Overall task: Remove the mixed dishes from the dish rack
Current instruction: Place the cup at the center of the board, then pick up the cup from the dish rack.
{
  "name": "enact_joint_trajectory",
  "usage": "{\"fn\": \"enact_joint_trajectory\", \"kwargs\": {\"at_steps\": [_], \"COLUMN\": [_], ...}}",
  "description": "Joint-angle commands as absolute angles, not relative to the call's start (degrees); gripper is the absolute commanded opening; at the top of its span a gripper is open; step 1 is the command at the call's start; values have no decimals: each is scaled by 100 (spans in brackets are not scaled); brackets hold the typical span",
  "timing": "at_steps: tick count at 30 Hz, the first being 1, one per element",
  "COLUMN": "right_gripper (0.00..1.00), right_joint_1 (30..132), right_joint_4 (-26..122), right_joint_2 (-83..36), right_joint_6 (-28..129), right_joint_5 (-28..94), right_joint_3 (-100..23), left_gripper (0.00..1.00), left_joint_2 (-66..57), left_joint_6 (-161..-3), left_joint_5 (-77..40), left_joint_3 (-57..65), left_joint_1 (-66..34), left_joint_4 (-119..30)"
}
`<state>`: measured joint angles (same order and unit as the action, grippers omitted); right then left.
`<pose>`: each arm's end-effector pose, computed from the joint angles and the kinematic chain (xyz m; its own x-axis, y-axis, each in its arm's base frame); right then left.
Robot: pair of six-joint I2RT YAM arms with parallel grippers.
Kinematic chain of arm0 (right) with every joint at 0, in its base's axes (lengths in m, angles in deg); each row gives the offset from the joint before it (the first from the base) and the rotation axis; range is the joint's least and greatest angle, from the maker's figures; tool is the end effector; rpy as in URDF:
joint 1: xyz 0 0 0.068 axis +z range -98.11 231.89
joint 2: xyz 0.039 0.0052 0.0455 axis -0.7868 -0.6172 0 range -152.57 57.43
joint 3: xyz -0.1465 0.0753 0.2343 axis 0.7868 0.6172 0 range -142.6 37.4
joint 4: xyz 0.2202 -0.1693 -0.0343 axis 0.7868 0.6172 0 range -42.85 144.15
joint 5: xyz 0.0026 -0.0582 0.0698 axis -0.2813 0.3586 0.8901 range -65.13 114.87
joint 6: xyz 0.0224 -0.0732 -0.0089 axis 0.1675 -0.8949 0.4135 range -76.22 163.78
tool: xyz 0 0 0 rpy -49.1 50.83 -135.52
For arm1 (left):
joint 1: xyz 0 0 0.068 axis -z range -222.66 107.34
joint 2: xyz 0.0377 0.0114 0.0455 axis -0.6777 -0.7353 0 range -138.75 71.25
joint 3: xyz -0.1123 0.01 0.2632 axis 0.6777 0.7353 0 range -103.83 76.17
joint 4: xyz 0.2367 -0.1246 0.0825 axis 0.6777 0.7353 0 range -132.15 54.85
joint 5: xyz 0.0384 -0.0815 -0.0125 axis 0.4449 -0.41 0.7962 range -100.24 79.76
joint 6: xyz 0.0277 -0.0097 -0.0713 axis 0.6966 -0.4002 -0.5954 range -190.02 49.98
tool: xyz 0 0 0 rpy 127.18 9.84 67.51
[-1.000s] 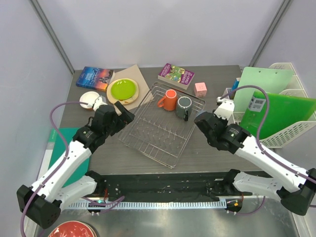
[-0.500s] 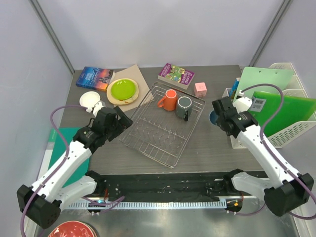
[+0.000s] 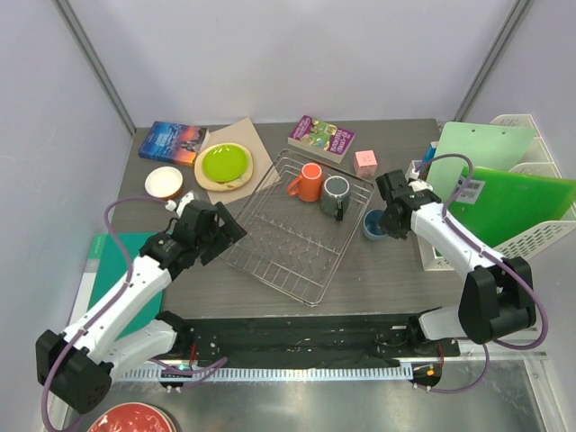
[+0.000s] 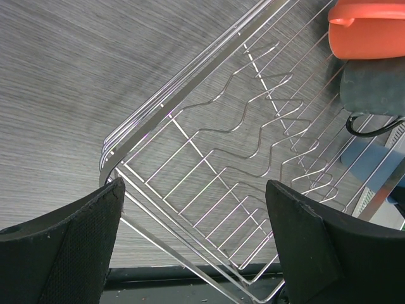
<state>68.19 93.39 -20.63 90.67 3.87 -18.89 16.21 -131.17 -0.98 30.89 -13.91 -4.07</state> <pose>0.2764 0.0564 0.2177 -0.7055 0.5038 -0.4984 0.5587 0.8281 0.0461 0.2023 -0.0989 0.2528 -0.6465 -0.6313 -0.4284 -0.3858 0.7550 -0.5303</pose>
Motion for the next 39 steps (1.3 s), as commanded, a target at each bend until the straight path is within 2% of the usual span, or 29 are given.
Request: {"fn": "enact_joint_trajectory", "kwargs": {"at_steps": [1,2,4,5,8,13,20,24,29,34,37,39], "right_gripper": [11,19,28,37,51,62,71,73,74,74,74,74], "right_joint_1": [6649,6622,6604,6595,6587,6595,6595,6604,6604,6761,7139,7701], "right_joint_4": [8925,8864,8811,8784,8784,9108,9838,9910,8926,7724,7187,7018], "right_joint_2": [-2149,-2184,-2167,-2132,-1834,-1430,-621,-357,258,268,180,40], "right_joint_6": [8896,8861,8834,8808,8720,8571,8228,7973,7762,7560,7411,7261], "right_joint_5": [675,711,781,808,826,913,966,1254,1511,2196,1873,1215], "right_joint_3": [-1798,-1771,-1692,-1666,-1639,-1884,-2894,-3387,-2914,-2246,-1973,-1868], "left_gripper": [91,91,91,91,91,91,92,92,92,91,91,91], "left_joint_2": [1579,1571,1509,1483,1404,1298,1193,1052,824,595,350,121], "left_joint_6": [-13111,-13093,-13076,-13058,-13023,-12979,-12768,-12645,-12575,-12250,-11811,-11346], "left_joint_5": [-215,-215,-224,-224,-207,-198,13,66,162,250,224,250], "left_joint_3": [3161,3161,3144,3117,3073,3021,2784,2608,2344,2072,1861,1545], "left_joint_1": [-1392,-1401,-1401,-1401,-1401,-1401,-1401,-1401,-1401,-1392,-1384,-1340], "left_joint_4": [-471,-480,-471,-454,-427,-445,-392,-374,-383,-620,-1024,-1330]}}
